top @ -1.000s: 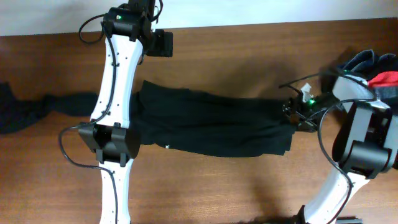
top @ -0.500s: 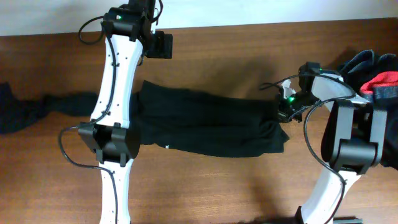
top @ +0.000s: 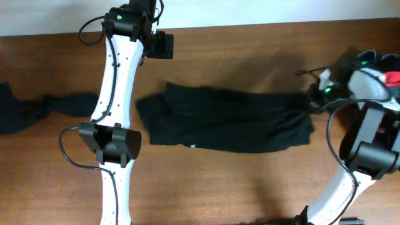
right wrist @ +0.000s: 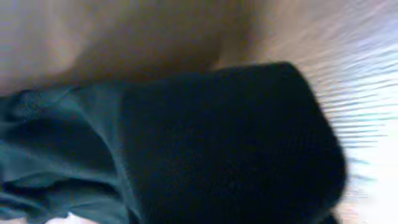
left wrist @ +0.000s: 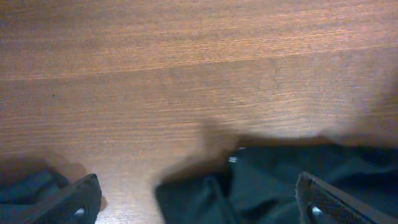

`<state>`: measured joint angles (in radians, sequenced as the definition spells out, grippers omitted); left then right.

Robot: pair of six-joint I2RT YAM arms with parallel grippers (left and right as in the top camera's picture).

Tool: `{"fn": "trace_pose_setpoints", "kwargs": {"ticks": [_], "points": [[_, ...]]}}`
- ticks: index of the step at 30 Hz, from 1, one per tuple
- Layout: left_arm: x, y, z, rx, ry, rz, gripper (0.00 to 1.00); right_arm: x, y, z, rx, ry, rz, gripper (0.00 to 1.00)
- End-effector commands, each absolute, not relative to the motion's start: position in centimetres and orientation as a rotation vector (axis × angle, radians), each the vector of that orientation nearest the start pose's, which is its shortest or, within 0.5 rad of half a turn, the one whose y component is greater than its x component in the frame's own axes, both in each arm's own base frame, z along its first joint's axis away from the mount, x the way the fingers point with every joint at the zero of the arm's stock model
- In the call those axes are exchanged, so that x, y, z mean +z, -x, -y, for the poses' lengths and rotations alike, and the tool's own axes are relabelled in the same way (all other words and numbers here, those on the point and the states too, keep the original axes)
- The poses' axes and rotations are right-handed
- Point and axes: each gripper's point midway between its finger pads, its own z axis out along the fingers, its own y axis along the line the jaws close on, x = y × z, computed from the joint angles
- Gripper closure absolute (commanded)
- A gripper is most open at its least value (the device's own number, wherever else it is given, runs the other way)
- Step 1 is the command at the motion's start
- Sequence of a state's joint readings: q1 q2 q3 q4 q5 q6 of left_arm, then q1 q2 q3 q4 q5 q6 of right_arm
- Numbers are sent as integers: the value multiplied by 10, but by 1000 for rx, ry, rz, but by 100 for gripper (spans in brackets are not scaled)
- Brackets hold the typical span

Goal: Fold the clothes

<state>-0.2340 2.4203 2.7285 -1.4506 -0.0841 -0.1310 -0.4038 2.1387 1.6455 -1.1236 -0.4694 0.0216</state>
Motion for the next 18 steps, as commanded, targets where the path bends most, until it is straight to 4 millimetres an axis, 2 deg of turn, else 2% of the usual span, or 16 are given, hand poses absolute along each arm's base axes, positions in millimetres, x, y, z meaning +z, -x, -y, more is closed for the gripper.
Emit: {"fn": "trace_pose_setpoints", "kwargs": {"ticks": [1, 4, 7, 11, 18], "points": [[198, -526, 109, -4, -132, -2696, 1, 67, -409, 91, 678, -565, -2915, 96], [198, -526, 109, -4, -132, -2696, 1, 79, -410, 83, 685, -538, -2931, 96], [198, -526, 109, -4, -132, -2696, 1, 86, -408, 64, 702, -491, -2971, 96], [198, -526, 109, -3, -131, -2696, 1, 88, -407, 26, 720, -382, -3031, 96], [198, -525, 109, -2, -131, -2697, 1, 86, -409, -52, 690, -223, -3102, 96]]}}
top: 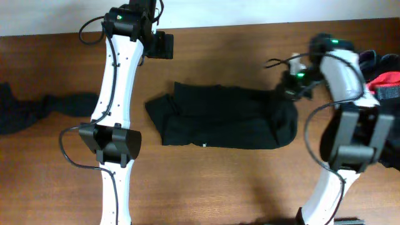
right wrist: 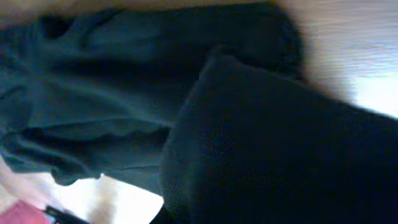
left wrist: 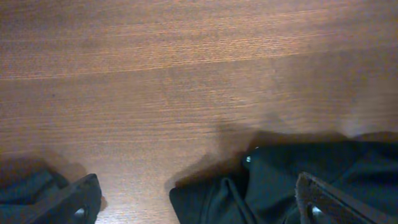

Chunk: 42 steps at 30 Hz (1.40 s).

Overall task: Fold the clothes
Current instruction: 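Fold the right end leftward over the shirt with the right gripper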

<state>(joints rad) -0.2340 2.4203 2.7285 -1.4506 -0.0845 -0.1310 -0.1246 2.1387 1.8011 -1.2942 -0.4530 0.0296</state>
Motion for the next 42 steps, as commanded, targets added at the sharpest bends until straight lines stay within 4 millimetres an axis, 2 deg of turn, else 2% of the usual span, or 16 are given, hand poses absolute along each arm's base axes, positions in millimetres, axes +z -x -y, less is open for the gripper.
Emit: {"fn": "trace_pose_setpoints", "kwargs": {"ticks": [1, 6, 7, 8, 9, 11, 12, 14, 19, 24, 29, 35, 41, 42], "points": [[198, -525, 109, -2, -131, -2697, 1, 84, -408, -61, 655, -215, -3117, 96], [198, -525, 109, -2, -132, -2697, 1, 78, -399, -97, 473, -189, -3180, 96], [198, -526, 109, -3, -131, -2697, 1, 77, -396, -104, 444, -185, -3189, 93], [198, -525, 109, -2, -132, -2697, 1, 76, -395, -111, 427, -182, -3195, 86], [198, -526, 109, -2, -132, -2697, 1, 76, -392, -119, 421, -156, -3201, 66], [198, -526, 109, 0, -142, -2696, 1, 76, -387, -135, 418, -93, -3210, 39], [198, -526, 109, 1, -147, -2696, 1, 76, -384, -141, 418, -68, -3215, 28], [198, -526, 109, 2, -151, -2695, 1, 76, -380, -149, 415, -31, -3222, 22], [198, -526, 109, 2, -151, -2695, 1, 77, -374, -147, 408, -40, -3249, 21], [198, -526, 109, 2, -151, -2695, 1, 78, -375, -125, 407, -126, -3267, 21], [198, -526, 109, 2, -151, -2695, 1, 81, -382, -94, 426, -181, -3248, 20], [198, -526, 109, 2, -151, -2695, 1, 79, -385, -63, 437, -191, -3234, 14], [198, -526, 109, 2, -151, -2695, 1, 74, -385, -44, 445, -214, -3232, 15], [198, -526, 109, 2, -151, -2695, 1, 72, -383, -43, 446, -220, -3238, 17]]}}
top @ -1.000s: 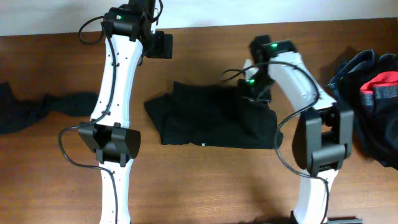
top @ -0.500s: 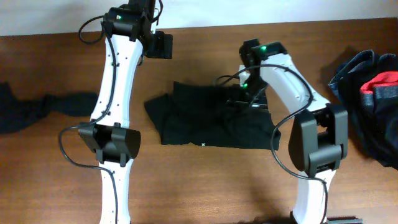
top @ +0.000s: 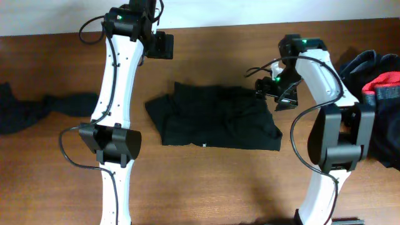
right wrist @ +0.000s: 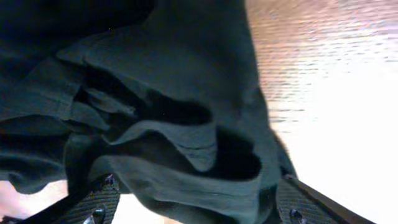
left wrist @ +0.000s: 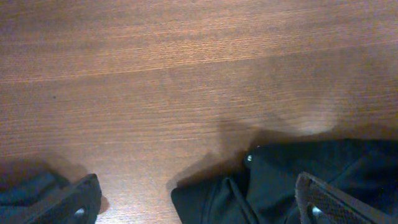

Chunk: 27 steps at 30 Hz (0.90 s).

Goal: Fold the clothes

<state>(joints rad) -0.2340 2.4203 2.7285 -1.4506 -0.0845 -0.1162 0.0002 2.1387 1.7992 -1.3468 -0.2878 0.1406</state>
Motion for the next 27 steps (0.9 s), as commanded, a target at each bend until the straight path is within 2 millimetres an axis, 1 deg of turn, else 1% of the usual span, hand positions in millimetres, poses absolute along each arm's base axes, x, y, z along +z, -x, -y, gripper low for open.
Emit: {"fn": "trace_pose_setpoints", "kwargs": {"ticks": [1, 2, 3, 9, 11, 12, 16, 17, 19, 22, 25, 27], "points": [[198, -526, 109, 2, -151, -2694, 1, 69, -380, -42, 448, -217, -3248, 21], [198, -526, 109, 2, -151, -2694, 1, 67, -378, -42, 449, -217, -3254, 23], [198, -526, 109, 1, -151, -2693, 1, 65, -376, -43, 452, -217, -3262, 27], [199, -527, 109, 0, -150, -2687, 1, 49, -367, -49, 466, -208, -3285, 40], [199, -527, 109, 0, -150, -2688, 1, 46, -365, -49, 468, -209, -3289, 50], [199, -527, 109, 0, -150, -2688, 1, 46, -365, -49, 468, -210, -3290, 59], [199, -527, 109, 0, -150, -2688, 1, 46, -365, -50, 475, -211, -3290, 87], [199, -527, 109, 0, -150, -2687, 1, 47, -365, -51, 491, -212, -3290, 96], [199, -527, 109, 0, -150, -2687, 1, 48, -364, -55, 525, -208, -3289, 96], [199, -527, 109, 0, -150, -2688, 1, 55, -360, -68, 617, -135, -3282, 96], [199, -527, 109, 0, -150, -2687, 1, 63, -354, -78, 620, -84, -3288, 96], [199, -527, 109, 0, -150, -2687, 1, 70, -350, -89, 620, -5, -3284, 96]]}}
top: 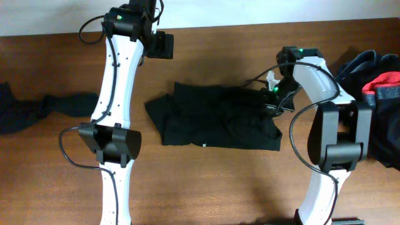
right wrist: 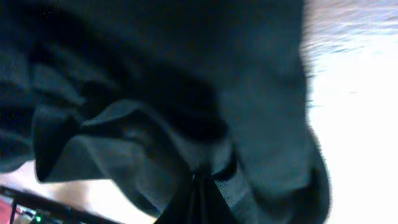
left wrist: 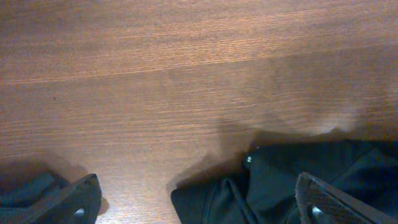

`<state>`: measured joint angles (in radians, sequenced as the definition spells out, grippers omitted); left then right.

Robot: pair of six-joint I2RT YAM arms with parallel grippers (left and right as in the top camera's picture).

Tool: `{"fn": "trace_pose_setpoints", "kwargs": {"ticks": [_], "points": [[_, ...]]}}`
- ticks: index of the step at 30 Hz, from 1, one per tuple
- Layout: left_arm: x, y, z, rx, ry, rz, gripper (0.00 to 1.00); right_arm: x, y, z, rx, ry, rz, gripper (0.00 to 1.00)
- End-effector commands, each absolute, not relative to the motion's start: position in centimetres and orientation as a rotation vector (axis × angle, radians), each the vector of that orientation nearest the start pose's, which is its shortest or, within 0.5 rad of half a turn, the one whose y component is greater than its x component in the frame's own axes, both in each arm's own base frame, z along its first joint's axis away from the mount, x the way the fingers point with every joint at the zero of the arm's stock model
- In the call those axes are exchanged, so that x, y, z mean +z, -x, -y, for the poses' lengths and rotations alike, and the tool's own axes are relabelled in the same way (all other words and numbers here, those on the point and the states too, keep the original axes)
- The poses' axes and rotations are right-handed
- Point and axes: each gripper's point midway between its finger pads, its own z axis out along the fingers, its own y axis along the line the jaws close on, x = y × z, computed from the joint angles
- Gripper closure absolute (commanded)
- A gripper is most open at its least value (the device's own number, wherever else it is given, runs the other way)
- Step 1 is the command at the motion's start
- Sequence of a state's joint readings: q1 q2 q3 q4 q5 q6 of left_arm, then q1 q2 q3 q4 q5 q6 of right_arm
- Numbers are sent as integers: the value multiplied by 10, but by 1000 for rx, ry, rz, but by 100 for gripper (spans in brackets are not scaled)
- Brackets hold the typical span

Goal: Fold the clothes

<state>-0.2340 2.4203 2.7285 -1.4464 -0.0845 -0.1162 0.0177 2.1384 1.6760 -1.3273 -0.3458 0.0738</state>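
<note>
A black garment (top: 215, 117) lies folded in a rough rectangle in the middle of the wooden table (top: 250, 187). My right gripper (top: 273, 102) sits at its right edge, and in the right wrist view its jaws (right wrist: 200, 190) are shut on a bunched fold of the black cloth (right wrist: 155, 93). My left gripper (top: 165, 45) hangs open over bare wood beyond the garment's far left corner. The left wrist view shows both fingertips (left wrist: 78, 200) wide apart, with that corner of the garment (left wrist: 286, 183) between them, below.
A dark crumpled cloth (top: 44, 107) lies at the table's left edge; its end shows in the left wrist view (left wrist: 25, 186). A heap of dark and red clothes (top: 378, 78) lies at the right edge.
My right gripper, open over the garment's right end, has shut on a fold of cloth there and shifted slightly. The garment's outline and my left arm are unchanged.
The garment first lay stretched long, its right end held by my right gripper near the right edge. That end was then carried leftward over the body, shortening the garment. The gripper then stood open above the folded end, and now grips it again.
</note>
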Motion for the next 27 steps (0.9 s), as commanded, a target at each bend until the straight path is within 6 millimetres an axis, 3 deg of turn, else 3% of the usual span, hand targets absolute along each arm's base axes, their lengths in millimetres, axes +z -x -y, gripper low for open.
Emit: {"fn": "trace_pose_setpoints", "kwargs": {"ticks": [1, 14, 17, 19, 27], "points": [[199, -528, 109, 0, -150, -2686, 1, 73, -348, -95, 619, 27, -3283, 96], [201, -532, 106, -1, -137, -2672, 1, 82, -300, -192, 574, 525, -3302, 94], [200, -532, 105, -1, -137, -2673, 1, 82, -292, -203, 565, 589, -3302, 53], [200, -532, 105, -1, -137, -2673, 1, 82, -291, -205, 563, 590, -3305, 39], [200, -532, 105, -1, -137, -2673, 1, 81, -316, -185, 578, 439, -3270, 33]]}}
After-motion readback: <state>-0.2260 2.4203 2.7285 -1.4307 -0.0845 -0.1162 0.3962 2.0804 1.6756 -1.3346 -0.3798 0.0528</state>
